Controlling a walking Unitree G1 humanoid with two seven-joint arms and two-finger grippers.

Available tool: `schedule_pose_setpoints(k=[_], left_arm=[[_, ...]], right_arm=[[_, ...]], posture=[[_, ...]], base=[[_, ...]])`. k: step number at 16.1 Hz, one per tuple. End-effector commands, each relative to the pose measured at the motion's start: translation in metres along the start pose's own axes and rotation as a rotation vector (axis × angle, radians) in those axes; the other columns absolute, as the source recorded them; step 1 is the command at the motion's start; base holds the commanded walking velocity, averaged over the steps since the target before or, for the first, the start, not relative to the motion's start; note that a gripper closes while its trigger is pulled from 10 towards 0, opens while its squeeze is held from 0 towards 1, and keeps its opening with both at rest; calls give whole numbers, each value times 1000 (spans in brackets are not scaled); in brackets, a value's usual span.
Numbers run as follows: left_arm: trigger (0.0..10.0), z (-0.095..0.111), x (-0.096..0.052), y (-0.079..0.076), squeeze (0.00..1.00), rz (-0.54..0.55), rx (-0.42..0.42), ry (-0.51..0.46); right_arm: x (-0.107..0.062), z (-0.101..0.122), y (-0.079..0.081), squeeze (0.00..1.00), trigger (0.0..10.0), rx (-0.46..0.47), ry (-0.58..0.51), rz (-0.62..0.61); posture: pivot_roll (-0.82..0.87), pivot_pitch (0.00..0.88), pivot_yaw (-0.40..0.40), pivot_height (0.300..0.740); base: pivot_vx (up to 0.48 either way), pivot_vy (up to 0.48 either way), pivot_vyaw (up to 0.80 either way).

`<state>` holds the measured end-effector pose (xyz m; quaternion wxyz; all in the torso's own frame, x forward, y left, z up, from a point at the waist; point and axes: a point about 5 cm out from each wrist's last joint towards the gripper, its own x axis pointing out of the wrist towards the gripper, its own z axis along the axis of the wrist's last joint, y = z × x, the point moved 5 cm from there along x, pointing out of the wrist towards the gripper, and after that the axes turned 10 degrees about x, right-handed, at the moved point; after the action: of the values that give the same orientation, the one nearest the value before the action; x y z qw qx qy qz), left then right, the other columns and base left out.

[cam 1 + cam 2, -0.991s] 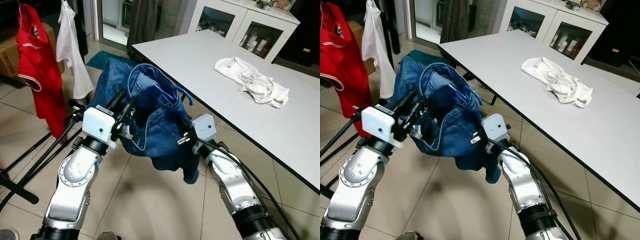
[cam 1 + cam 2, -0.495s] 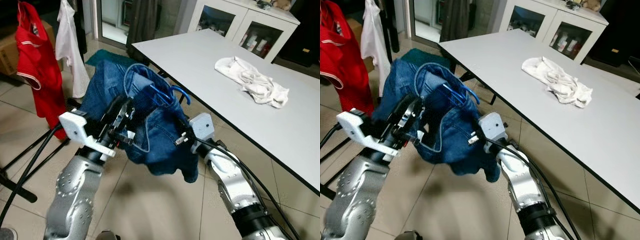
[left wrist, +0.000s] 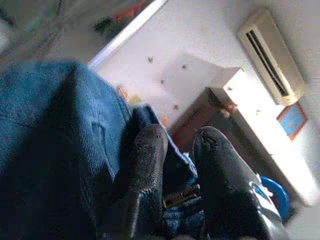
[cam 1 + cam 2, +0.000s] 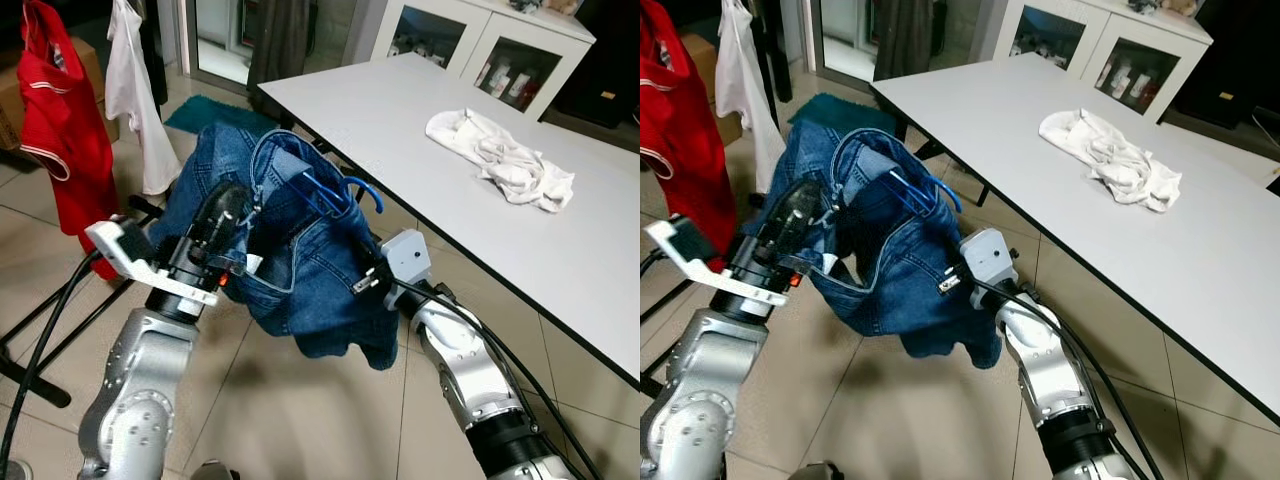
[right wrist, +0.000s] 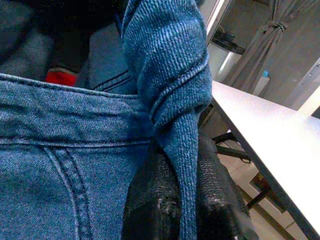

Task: Hang hanger

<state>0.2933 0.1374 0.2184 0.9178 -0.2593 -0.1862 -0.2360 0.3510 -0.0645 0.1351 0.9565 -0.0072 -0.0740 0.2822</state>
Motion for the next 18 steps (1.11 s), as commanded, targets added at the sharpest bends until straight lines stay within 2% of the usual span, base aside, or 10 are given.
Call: schedule_pose_setpoints(k=[1,3,4,6,10,14,15,16,17,18], left_arm=[[10000,-5,-3,-2,161,-11,-93,33],[10000,-1,-5,3,106,-4,-167,10],[10000,0,-6,5,0,8,-183,4],[10000,4,-7,15,0,53,-299,-36],[10000,9,-8,21,0,82,-445,-84],[10000,4,-8,15,0,33,-551,-44],[10000,2,-8,13,0,16,-539,-21],[10000,-2,-9,9,0,-12,-447,35],[10000,-12,-10,6,0,-38,-277,122],[10000,-16,-11,5,0,-49,-203,158]], right_arm=[[-1,12,-13,0,0,-11,-39,-37],[-1,12,-13,0,0,-13,-40,-35],[0,12,-12,0,0,-13,-40,-34],[3,13,-10,0,0,-10,-45,-27],[5,14,-8,0,0,-7,-49,-15],[7,15,-9,0,0,-2,-59,-23],[6,16,-9,0,0,0,-62,-23],[6,15,-9,0,0,1,-63,-23],[5,15,-9,0,0,2,-63,-22],[5,15,-9,0,0,3,-62,-22]], posture=[[199,98,-183,740],[205,91,-185,740],[206,89,-185,740],[212,79,-184,740],[216,72,-173,740],[208,61,-162,740],[207,61,-160,740],[203,62,-157,740],[204,62,-157,740],[204,63,-156,740]], base=[[0,0,0],[0,0,0],[0,0,0],[0,0,0],[0,0,0],[0,0,0],[0,0,0],[0,0,0],[0,0,0],[0,0,0]])
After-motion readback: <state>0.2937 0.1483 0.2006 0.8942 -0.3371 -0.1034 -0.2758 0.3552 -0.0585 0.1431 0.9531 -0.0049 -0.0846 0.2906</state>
